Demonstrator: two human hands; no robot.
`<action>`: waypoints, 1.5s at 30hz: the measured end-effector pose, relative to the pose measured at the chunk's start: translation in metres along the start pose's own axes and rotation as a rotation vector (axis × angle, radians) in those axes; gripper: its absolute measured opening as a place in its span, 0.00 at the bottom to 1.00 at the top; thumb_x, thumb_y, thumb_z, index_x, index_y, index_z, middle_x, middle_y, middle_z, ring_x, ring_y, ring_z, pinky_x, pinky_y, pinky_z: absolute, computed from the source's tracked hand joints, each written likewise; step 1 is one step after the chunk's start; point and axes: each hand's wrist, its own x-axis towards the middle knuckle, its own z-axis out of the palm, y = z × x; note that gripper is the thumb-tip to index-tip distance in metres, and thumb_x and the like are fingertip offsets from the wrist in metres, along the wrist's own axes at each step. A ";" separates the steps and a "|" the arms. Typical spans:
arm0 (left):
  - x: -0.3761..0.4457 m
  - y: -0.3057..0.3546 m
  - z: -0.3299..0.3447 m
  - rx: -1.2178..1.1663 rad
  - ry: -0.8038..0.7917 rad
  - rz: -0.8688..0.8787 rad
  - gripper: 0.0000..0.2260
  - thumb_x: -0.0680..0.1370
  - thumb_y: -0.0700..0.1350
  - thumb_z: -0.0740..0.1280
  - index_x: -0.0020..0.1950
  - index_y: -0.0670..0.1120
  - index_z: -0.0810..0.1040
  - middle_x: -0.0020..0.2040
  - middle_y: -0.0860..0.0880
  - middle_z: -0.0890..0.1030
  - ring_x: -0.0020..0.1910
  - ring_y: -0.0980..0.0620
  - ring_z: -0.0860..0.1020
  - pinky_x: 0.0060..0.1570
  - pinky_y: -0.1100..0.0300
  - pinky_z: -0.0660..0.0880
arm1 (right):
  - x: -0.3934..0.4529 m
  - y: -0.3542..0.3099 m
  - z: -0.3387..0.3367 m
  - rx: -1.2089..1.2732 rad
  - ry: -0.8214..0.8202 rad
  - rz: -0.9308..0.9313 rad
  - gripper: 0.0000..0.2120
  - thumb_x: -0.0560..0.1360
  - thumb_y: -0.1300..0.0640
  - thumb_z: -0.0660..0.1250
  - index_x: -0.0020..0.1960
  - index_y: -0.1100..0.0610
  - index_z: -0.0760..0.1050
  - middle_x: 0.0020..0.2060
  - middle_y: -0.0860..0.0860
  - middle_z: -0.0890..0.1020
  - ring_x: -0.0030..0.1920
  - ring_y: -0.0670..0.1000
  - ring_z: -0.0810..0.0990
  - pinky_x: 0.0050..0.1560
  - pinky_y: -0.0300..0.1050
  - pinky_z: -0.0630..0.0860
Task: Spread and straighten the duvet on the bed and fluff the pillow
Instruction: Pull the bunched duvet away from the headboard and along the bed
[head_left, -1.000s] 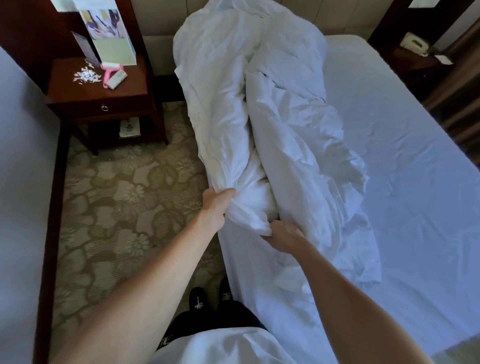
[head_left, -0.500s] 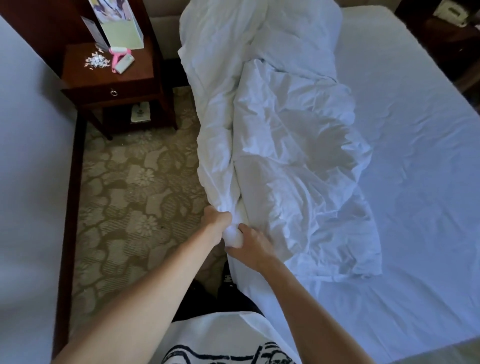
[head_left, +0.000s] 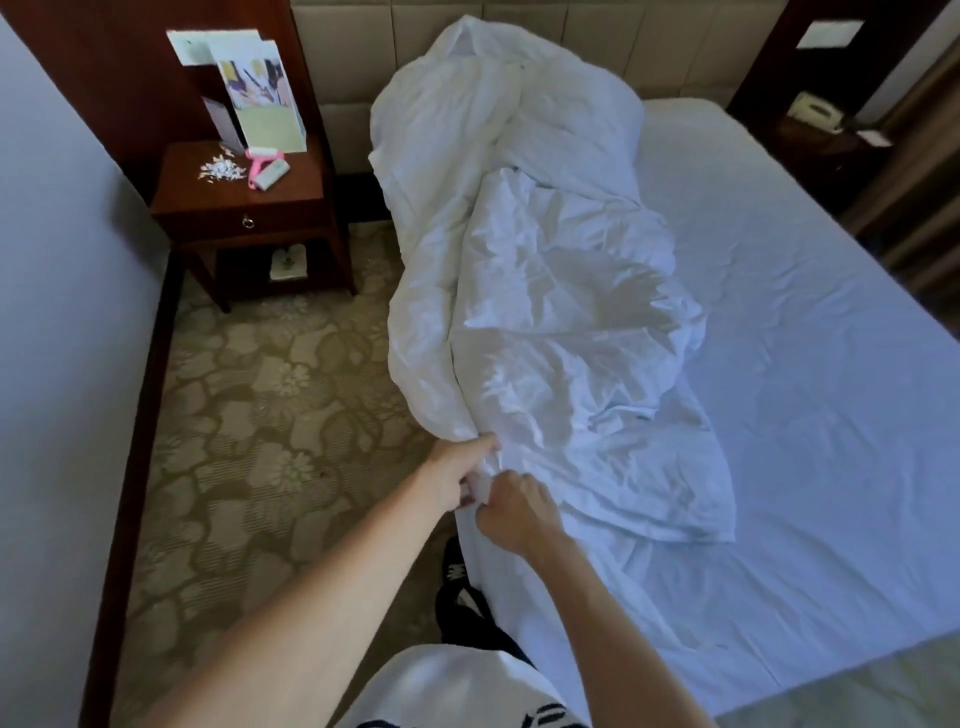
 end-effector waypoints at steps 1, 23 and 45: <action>-0.005 -0.014 0.000 0.024 -0.022 -0.025 0.13 0.67 0.45 0.74 0.50 0.44 0.79 0.42 0.45 0.80 0.43 0.46 0.79 0.43 0.55 0.78 | -0.008 -0.007 0.002 -0.040 0.020 -0.053 0.17 0.74 0.53 0.63 0.59 0.62 0.73 0.53 0.58 0.80 0.56 0.59 0.79 0.55 0.48 0.74; -0.050 -0.057 0.018 -0.376 0.149 0.009 0.13 0.75 0.30 0.51 0.34 0.42 0.65 0.37 0.43 0.67 0.38 0.44 0.72 0.50 0.51 0.74 | -0.080 0.022 0.008 0.320 0.133 0.010 0.04 0.72 0.61 0.62 0.46 0.55 0.68 0.40 0.53 0.76 0.47 0.60 0.79 0.41 0.44 0.67; -0.059 -0.142 -0.126 -0.139 -0.182 -0.013 0.19 0.73 0.51 0.73 0.59 0.46 0.73 0.54 0.41 0.80 0.51 0.41 0.81 0.57 0.46 0.78 | -0.170 -0.093 0.101 -0.164 0.124 0.094 0.09 0.77 0.61 0.64 0.57 0.61 0.74 0.53 0.58 0.79 0.56 0.58 0.78 0.46 0.45 0.70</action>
